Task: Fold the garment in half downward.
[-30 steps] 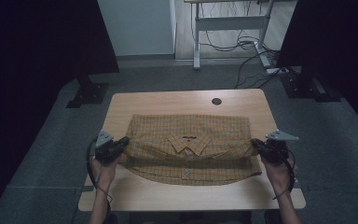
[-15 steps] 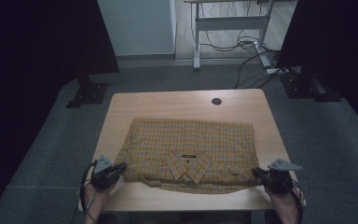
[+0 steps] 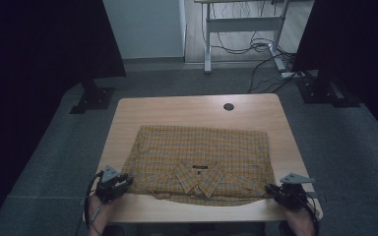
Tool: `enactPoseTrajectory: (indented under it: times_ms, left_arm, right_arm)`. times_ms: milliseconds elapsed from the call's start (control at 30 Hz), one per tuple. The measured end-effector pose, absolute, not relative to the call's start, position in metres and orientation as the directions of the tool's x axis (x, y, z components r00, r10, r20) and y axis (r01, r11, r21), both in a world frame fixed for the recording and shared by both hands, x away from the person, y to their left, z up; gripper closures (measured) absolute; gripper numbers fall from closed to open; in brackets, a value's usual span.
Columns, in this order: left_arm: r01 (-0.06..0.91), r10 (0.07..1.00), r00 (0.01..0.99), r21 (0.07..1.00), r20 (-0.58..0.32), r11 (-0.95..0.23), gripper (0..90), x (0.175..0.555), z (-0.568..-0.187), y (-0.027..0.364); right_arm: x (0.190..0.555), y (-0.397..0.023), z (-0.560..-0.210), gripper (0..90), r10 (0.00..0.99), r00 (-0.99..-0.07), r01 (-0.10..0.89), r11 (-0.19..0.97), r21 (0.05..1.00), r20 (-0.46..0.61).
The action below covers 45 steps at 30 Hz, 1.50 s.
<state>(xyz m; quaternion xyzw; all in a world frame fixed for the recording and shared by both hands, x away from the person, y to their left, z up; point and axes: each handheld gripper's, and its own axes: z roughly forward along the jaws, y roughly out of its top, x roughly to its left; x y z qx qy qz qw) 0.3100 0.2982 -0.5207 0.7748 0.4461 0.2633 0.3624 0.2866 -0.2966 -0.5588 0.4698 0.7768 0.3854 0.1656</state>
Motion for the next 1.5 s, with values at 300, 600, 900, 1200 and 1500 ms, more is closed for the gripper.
enactPoseTrajectory:
  times_ms: [300, 600, 900, 1200, 1500]
  left_arm:
    - [0.5, 0.837, 0.542, 0.768, 0.083, -0.4, 45.3, 0.348, -0.514, 0.257]
    - [0.574, 0.83, 0.554, 0.692, 0.065, -0.437, 37.4, 0.36, -0.543, 0.247]
    - [0.549, 0.831, 0.555, 0.733, 0.041, -0.402, 33.3, 0.347, -0.55, 0.251]
    - [0.555, 0.839, 0.543, 0.739, 0.025, -0.381, 29.8, 0.327, -0.552, 0.24]
    - [0.549, 0.811, 0.584, 0.723, 0.027, -0.419, 26.2, 0.31, -0.55, 0.224]
  right_arm:
    - [0.286, -0.298, -0.558, 67.2, 0.86, -0.499, 0.602, 0.252, 0.757, 0.11]
    - [0.282, -0.286, -0.536, 34.9, 0.863, -0.499, 0.524, 0.228, 0.821, 0.078]
    - [0.308, -0.239, -0.558, 18.4, 0.832, -0.555, 0.575, 0.377, 0.726, 0.007]
    - [0.329, -0.25, -0.564, 17.4, 0.829, -0.559, 0.571, 0.362, 0.737, 0.026]
    - [0.355, -0.265, -0.564, 17.5, 0.84, -0.542, 0.575, 0.345, 0.742, 0.029]
